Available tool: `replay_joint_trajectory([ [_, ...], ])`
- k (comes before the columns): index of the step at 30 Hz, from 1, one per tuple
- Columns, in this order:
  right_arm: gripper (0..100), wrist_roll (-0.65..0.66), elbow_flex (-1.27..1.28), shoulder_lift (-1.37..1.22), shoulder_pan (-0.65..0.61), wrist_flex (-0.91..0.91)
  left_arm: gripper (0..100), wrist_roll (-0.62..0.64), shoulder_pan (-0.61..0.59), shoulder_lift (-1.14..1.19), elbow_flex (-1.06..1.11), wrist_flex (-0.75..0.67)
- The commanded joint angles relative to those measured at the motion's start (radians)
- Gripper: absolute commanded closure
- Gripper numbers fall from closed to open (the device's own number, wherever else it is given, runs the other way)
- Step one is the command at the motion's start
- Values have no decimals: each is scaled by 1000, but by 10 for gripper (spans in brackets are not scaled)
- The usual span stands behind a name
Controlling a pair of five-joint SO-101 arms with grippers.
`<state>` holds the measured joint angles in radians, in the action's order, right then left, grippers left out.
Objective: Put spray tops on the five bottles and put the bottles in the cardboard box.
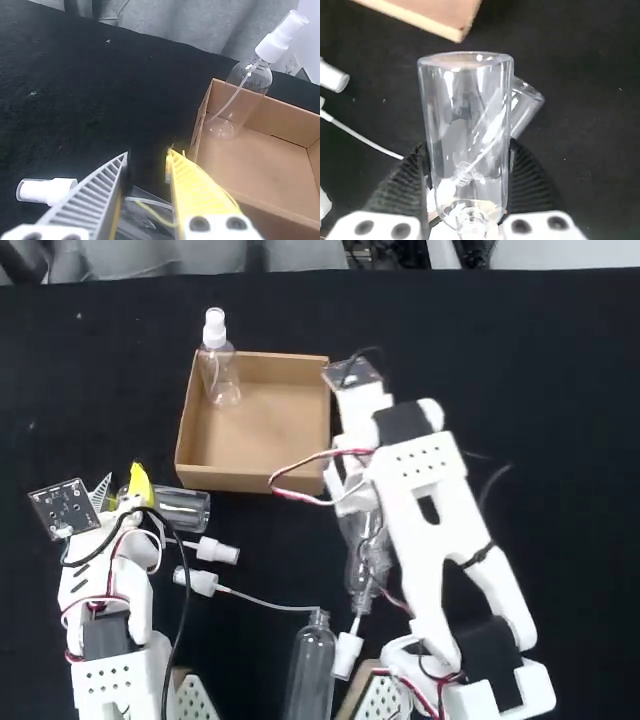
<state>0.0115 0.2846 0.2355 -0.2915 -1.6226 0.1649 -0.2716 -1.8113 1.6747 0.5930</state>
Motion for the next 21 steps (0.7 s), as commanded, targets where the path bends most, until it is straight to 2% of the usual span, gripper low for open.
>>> replay_joint_trajectory([
  [1,983,-8,-61,56,87,-9,884,-11,-10,-6,25,-21],
  [9,983,-8,-61,56,207,-9,884,-11,-10,-6,25,-21],
  [21,988,-8,-61,54,315,-2,884,-11,-10,-6,25,-21],
])
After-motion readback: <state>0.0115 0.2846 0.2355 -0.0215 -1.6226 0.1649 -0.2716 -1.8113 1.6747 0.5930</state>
